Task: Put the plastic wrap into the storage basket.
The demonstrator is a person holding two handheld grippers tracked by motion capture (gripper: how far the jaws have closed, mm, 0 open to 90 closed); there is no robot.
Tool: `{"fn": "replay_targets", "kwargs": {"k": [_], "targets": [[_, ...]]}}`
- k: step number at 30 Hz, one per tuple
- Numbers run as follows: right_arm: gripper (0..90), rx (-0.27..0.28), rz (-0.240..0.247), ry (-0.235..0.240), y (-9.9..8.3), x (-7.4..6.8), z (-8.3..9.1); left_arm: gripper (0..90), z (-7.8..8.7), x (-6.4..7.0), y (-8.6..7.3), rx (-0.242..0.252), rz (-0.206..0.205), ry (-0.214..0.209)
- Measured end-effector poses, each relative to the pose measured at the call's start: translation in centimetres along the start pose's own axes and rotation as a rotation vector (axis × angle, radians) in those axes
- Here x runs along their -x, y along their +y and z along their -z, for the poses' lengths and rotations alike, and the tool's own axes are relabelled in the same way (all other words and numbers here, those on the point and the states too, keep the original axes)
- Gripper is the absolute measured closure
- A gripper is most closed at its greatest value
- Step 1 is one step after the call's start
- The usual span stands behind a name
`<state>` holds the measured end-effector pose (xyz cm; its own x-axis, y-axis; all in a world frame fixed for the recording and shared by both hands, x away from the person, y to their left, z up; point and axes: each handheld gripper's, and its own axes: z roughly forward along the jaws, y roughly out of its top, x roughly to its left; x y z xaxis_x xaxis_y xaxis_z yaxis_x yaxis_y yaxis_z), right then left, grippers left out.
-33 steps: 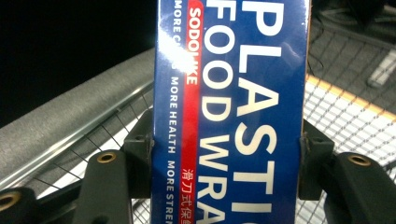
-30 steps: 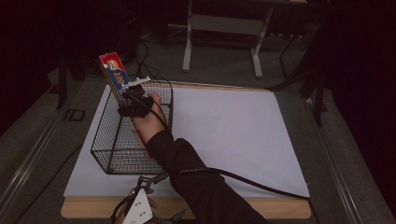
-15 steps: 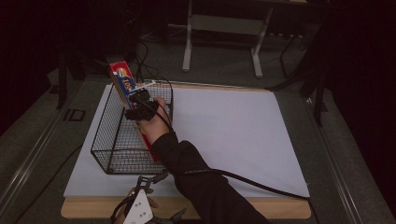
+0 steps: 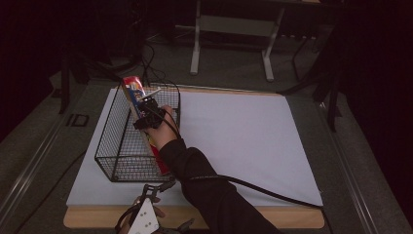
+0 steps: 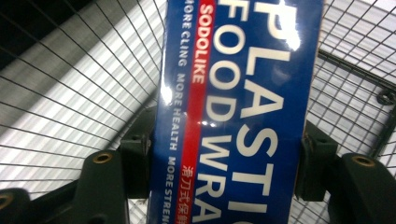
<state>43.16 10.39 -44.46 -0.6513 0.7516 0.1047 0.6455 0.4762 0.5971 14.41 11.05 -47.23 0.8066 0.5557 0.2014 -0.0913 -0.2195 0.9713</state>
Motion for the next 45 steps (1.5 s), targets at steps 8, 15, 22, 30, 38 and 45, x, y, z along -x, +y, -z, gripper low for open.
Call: {"fn": "replay_targets", "kwargs": {"k": [8, 15, 22, 30, 38, 45], "targets": [[36.0, -0.036, 0.022, -0.011, -0.3, 0.0, -1.3, 1.8, 0.0, 0.0, 0.0, -0.001, 0.002, 0.002], [35.4, -0.054, 0.033, -0.008, -0.4, 0.1, -2.4, 1.8, 0.0, 0.0, 0.0, -0.003, 0.000, 0.005], [31.1, -0.071, 0.066, -0.002, -0.3, 0.2, -2.4, 1.8, 0.0, -0.1, 0.0, -0.002, 0.005, 0.003], [22.1, -0.032, 0.077, 0.030, -0.3, 0.9, -0.8, 1.8, -0.1, 0.0, -0.1, -0.008, 0.005, 0.002], [13.6, -0.006, 0.093, 0.095, 0.1, 1.6, 1.9, 1.8, -0.2, -0.1, -0.1, -0.014, 0.007, 0.006], [13.9, 0.030, 0.100, 0.119, -0.2, 2.2, 3.9, 1.8, -0.3, 0.0, -0.2, -0.019, 0.007, 0.004]]}}
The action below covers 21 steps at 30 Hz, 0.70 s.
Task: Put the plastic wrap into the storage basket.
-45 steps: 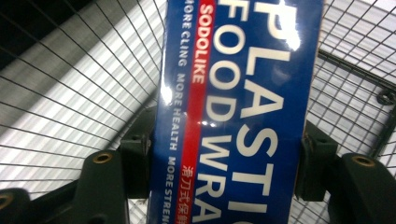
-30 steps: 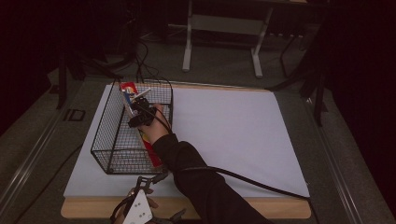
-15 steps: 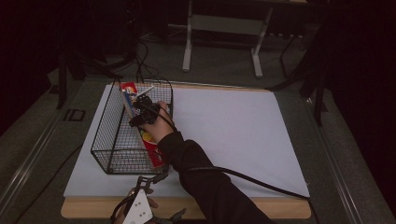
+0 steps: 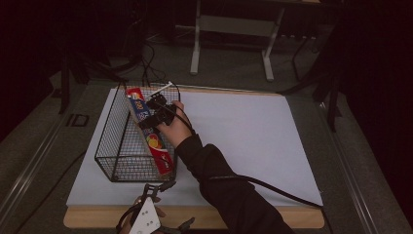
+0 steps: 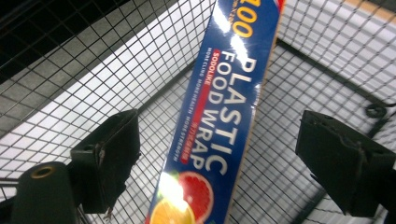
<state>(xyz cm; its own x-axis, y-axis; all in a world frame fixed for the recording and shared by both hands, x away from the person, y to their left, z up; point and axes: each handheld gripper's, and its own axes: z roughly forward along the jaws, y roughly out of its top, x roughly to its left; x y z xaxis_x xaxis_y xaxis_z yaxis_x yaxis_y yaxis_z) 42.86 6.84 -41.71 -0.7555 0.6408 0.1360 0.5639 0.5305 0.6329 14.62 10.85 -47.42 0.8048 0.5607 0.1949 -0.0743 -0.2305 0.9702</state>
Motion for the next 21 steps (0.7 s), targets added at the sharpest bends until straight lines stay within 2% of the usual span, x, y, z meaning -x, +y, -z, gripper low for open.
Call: {"fn": "replay_targets", "kwargs": {"k": [2, 5, 8, 11, 21], "targets": [[13.9, 0.006, 0.018, -0.010, -0.2, 0.0, 0.7, 1.8, 0.0, 0.0, 0.0, -0.002, 0.000, -0.001], [14.1, 0.015, 0.015, 0.010, -0.4, 0.1, 1.5, 1.8, -0.1, 0.0, -0.1, -0.006, 0.000, 0.002], [14.1, 0.020, 0.031, 0.019, -0.9, 0.5, 2.9, 1.8, -0.1, 0.0, -0.1, -0.006, 0.002, 0.005], [14.1, 0.033, 0.055, -0.007, -1.3, 0.9, 4.1, 1.8, -0.2, 0.0, -0.1, -0.010, -0.001, 0.004], [14.3, 0.097, 0.027, -0.031, -3.2, 4.3, 8.5, 1.8, -0.4, 0.0, -0.2, -0.027, -0.001, 0.008]]}}
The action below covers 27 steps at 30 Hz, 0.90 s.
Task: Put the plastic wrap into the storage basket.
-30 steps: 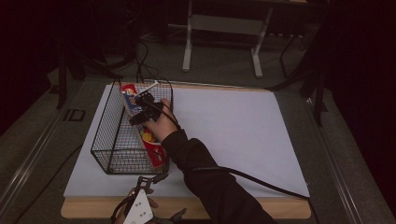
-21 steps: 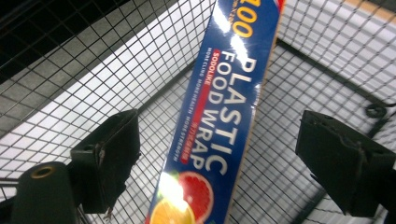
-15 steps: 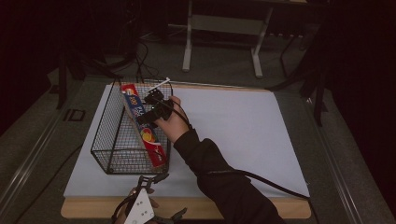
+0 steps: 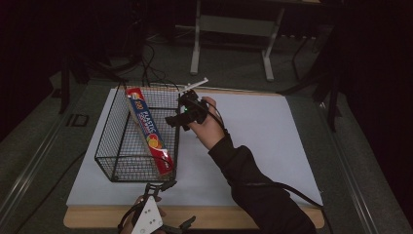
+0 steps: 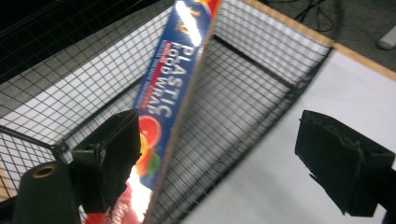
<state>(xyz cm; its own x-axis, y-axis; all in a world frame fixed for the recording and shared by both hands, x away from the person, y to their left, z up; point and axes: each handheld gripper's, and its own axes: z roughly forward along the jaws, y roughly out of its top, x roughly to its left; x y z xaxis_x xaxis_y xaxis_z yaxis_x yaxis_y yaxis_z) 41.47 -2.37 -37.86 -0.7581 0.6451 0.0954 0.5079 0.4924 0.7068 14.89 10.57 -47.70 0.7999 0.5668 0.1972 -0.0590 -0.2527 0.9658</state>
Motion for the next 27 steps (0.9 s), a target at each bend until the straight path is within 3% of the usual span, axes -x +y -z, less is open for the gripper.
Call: {"fn": "replay_targets", "kwargs": {"k": [6, 15, 27], "targets": [[14.8, 0.048, -0.028, -0.019, -1.6, 2.2, 2.4, 1.8, -0.1, 0.0, -0.1, -0.008, -0.002, -0.001], [14.8, 0.049, -0.050, -0.011, -4.4, 4.6, 4.6, 1.8, -0.3, 0.1, -0.1, -0.012, -0.003, 0.000], [14.8, 0.056, -0.030, -0.020, -8.5, 5.9, 6.3, 1.8, -0.4, 0.1, -0.1, -0.018, -0.005, -0.002]]}}
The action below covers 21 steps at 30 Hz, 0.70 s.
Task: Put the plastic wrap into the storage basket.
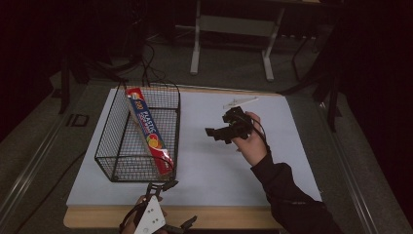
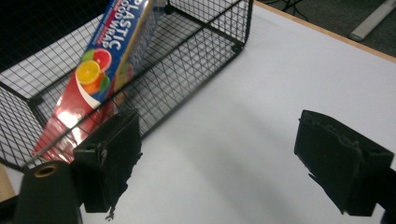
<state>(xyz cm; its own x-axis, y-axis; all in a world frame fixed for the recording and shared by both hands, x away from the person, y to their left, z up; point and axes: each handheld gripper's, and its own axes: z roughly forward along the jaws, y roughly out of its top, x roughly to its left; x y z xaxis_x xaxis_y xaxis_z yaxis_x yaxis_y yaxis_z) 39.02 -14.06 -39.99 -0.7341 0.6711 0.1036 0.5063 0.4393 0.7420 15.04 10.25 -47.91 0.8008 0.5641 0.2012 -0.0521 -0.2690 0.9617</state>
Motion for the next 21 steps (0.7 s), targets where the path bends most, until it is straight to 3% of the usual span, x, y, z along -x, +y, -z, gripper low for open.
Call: {"fn": "replay_targets", "kwargs": {"k": [9, 21], "targets": [[14.7, 0.029, 0.008, 0.014, -3.4, 1.3, 1.0, 1.8, -0.1, 0.0, 0.0, -0.003, -0.001, 0.000], [14.7, 0.005, -0.032, 0.016, -8.3, 2.9, 2.0, 1.8, -0.2, 0.1, -0.1, -0.010, -0.007, -0.001]]}}
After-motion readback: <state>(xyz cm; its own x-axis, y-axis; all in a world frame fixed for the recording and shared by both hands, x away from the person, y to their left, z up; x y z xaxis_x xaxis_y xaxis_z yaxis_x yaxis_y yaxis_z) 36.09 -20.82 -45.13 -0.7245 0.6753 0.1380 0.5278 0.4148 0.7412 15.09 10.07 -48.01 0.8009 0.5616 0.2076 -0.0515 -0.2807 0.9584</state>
